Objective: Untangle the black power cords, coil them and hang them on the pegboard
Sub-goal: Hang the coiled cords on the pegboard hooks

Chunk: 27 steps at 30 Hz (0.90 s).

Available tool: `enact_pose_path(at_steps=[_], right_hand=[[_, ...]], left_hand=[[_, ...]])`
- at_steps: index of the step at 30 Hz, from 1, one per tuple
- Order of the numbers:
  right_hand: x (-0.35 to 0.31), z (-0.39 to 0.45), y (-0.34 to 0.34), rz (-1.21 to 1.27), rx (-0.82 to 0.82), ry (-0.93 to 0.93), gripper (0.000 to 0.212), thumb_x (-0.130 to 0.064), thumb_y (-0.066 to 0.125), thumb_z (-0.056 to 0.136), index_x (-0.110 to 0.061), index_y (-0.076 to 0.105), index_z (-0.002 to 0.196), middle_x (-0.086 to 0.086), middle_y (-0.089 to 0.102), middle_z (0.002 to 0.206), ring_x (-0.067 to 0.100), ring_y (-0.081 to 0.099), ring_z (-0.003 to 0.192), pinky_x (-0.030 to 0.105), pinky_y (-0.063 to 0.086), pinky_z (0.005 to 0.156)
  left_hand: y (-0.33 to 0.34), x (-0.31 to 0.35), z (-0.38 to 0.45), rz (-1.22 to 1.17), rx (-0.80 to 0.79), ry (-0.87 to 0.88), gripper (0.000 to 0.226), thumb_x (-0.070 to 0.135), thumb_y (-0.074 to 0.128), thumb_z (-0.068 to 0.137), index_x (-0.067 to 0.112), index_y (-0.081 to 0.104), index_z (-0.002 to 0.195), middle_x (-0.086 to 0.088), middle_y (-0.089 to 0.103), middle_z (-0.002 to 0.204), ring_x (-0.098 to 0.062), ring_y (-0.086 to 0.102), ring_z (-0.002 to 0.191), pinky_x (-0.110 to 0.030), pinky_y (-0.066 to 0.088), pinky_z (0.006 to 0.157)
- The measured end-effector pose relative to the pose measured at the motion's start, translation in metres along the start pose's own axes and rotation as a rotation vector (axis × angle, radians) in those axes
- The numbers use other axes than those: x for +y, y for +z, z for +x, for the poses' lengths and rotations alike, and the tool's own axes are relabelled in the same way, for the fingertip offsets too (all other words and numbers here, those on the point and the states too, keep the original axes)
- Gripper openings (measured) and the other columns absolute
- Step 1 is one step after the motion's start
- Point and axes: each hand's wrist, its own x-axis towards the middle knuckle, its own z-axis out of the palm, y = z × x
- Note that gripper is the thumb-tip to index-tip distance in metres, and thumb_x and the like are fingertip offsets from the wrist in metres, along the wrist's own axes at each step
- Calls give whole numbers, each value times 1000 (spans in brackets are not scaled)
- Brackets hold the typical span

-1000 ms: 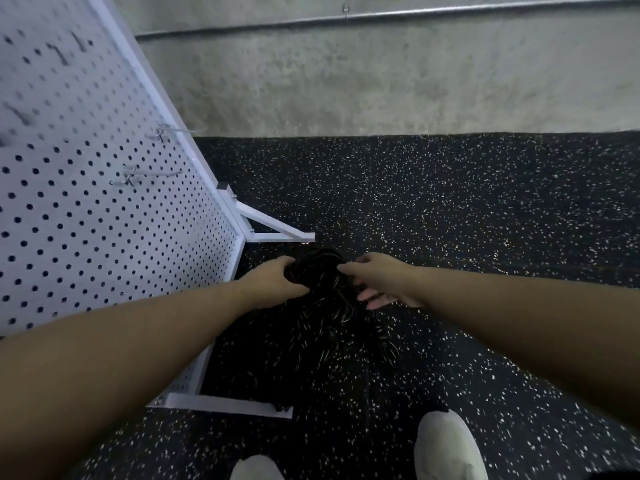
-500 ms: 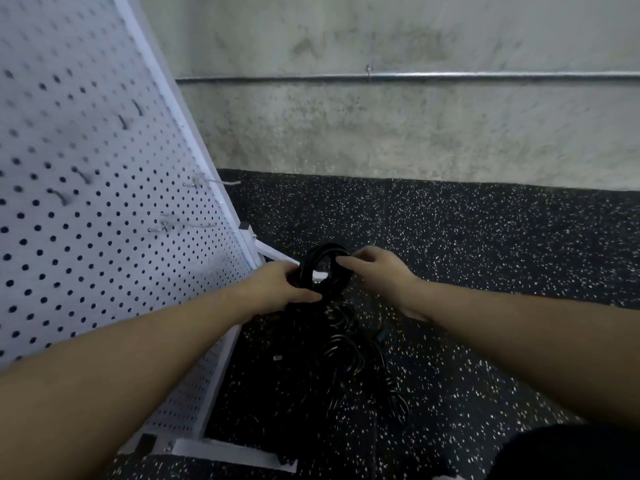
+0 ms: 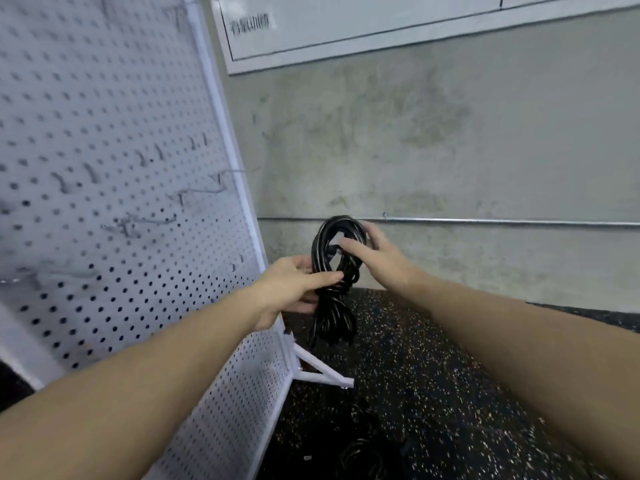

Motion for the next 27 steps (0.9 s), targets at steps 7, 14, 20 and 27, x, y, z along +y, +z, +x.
enact_pose_path(at_steps=[7, 14, 20, 27], right_hand=[[-78, -4, -2, 125, -14, -74, 38, -46, 66, 95, -28, 58, 126, 1, 74, 110, 16, 73, 97, 39, 60, 85], [-142, 18, -2, 320, 165, -131, 44, -58, 65, 91, -25, 61, 120, -3, 74, 109, 17, 73, 97, 45, 61, 85], [-200, 55, -5, 297, 268, -203, 31, -51, 65, 93, -24, 60, 108, 1, 71, 104, 20, 72, 95, 45, 60, 85], [-258, 106, 6, 200, 300, -323, 36, -51, 63, 90, -20, 68, 109, 1, 73, 102, 21, 70, 96, 44, 57, 93]], left_hand=[[-17, 82, -27, -16, 219, 133, 48, 37, 88, 78, 20, 63, 116, 0, 78, 107, -18, 77, 92, -34, 63, 75], [-28, 153, -34, -71, 313, 261, 39, 27, 88, 80, 15, 62, 107, 1, 80, 91, -15, 78, 80, -32, 62, 64], [-43, 199, -26, -47, 440, 400, 45, 26, 89, 79, 14, 58, 109, -3, 76, 101, -16, 77, 81, -37, 64, 71], [-66, 234, -9, -44, 667, 583, 35, 19, 86, 81, 18, 52, 90, -8, 72, 92, -24, 77, 82, -52, 64, 75]])
